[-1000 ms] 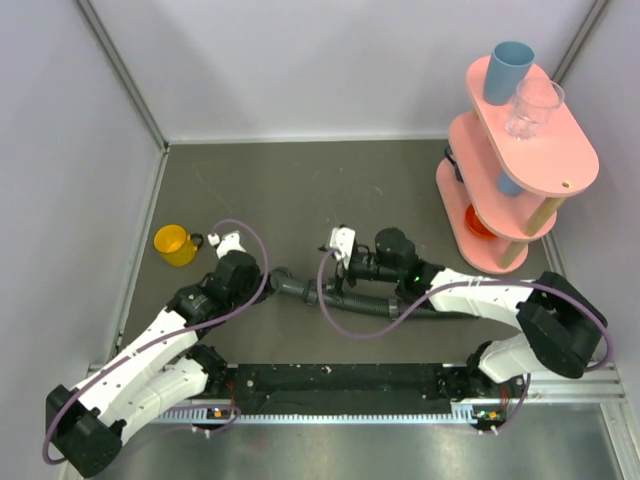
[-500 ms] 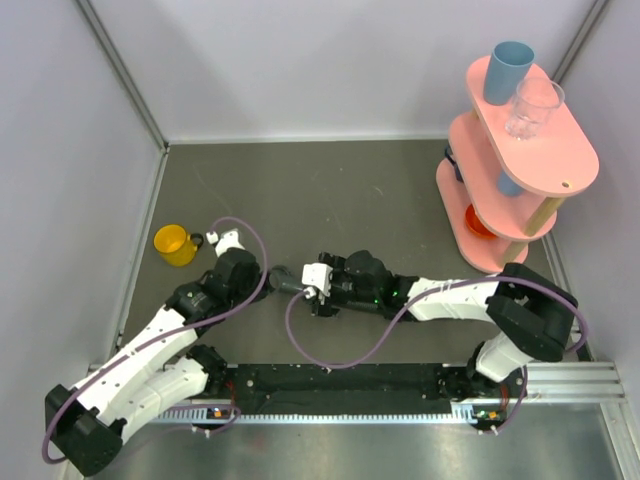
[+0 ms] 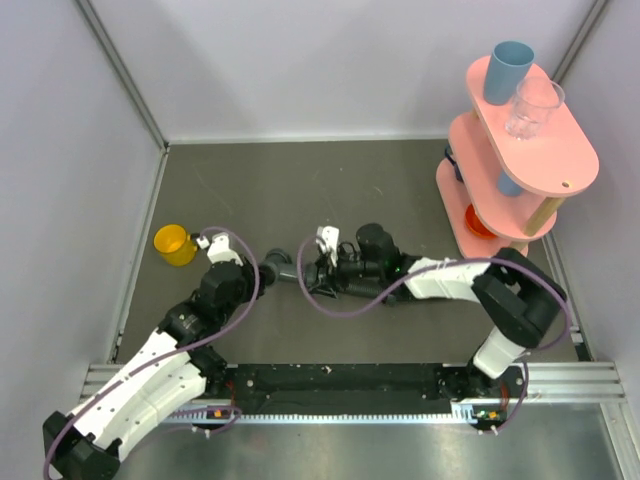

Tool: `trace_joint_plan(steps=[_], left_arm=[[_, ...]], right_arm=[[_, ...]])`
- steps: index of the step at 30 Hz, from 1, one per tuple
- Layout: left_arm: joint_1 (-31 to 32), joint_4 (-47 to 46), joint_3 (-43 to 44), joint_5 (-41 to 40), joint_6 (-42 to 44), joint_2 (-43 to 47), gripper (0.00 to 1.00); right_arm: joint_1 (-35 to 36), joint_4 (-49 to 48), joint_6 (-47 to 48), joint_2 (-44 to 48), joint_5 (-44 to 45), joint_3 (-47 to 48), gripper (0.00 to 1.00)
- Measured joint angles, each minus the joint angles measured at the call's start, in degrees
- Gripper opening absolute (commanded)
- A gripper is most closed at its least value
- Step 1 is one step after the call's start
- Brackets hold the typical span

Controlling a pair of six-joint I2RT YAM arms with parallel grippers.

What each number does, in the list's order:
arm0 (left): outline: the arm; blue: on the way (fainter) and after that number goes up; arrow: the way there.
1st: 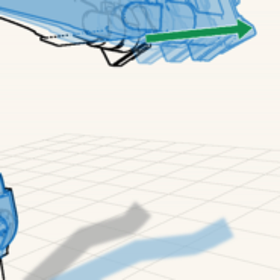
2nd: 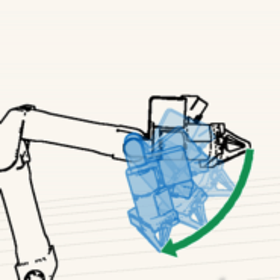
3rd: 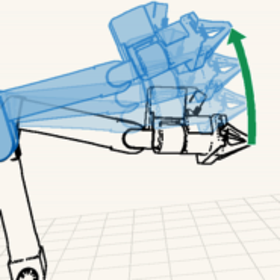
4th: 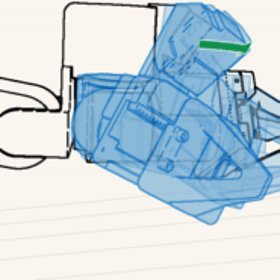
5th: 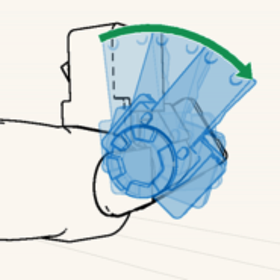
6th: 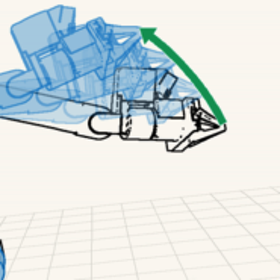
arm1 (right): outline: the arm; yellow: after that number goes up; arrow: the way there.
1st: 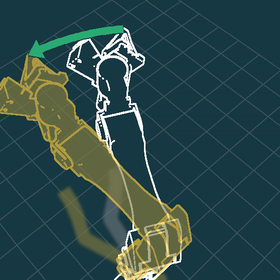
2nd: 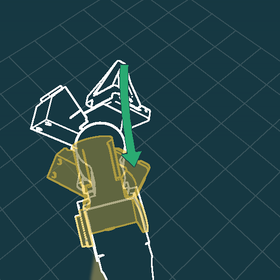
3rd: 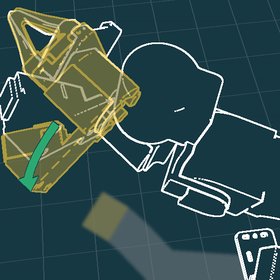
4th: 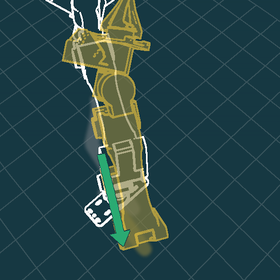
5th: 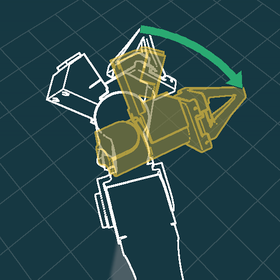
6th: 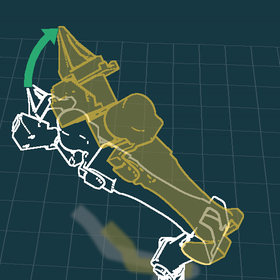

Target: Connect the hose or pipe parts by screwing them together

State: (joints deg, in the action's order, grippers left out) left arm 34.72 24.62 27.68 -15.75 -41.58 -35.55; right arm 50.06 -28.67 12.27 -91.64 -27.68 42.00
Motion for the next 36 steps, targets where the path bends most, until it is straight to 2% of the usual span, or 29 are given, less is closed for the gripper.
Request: trace_joint_plan(steps=[6,7,9,11,12,15,20,25,30,36], left_arm=[[-0.52,-9.31,-7.67,-0.81,4.04,8.68,0.0],[-0.52,-10.99,-9.03,-0.63,4.7,10.4,0.0],[-0.5,-13.97,-11.34,-0.09,6.12,13.2,0.0],[-0.5,-15.65,-12.98,0.26,6.99,15.37,0.15],[-0.5,-15.69,-13.03,0.26,7.28,15.89,0.42],[-0.37,-15.15,-12.68,1.11,6.99,16.33,0.66],[0.55,-9.84,-8.59,2.82,4.33,16.37,0.7],[0.63,-3.19,-2.34,3.82,2.38,16.37,0.71],[0.63,3.5,9.03,6.23,1.62,11.78,0.7],[0.63,13.14,25.44,8.87,0.74,-0.68,0.7]], right_arm=[[-7.74,0.07,-17.2,-8.09,-19.45,7.69,0.1],[-8.68,-0.92,-19.89,-9.09,-21.92,8.39,0.05],[-9.81,-3.15,-24.24,-10.29,-25.11,8.7,0.01],[-10.23,-4.74,-27.41,-10.6,-26.47,8.63,0.0],[-10.23,-5.66,-28.35,-10.6,-26.64,8.46,0.0],[-10.29,-6.64,-28.46,-10.43,-25.53,7.91,0.0],[-12.55,-4.63,-22.97,-7.06,-18.47,5.86,0.0],[-11.87,-1.97,-11.54,2.54,-11.47,2.49,0.0],[-3.39,-0.96,7.19,13.38,0.07,-3.23,0.0],[5.22,-0.46,23.08,16.48,12.55,-6.38,0.0]])
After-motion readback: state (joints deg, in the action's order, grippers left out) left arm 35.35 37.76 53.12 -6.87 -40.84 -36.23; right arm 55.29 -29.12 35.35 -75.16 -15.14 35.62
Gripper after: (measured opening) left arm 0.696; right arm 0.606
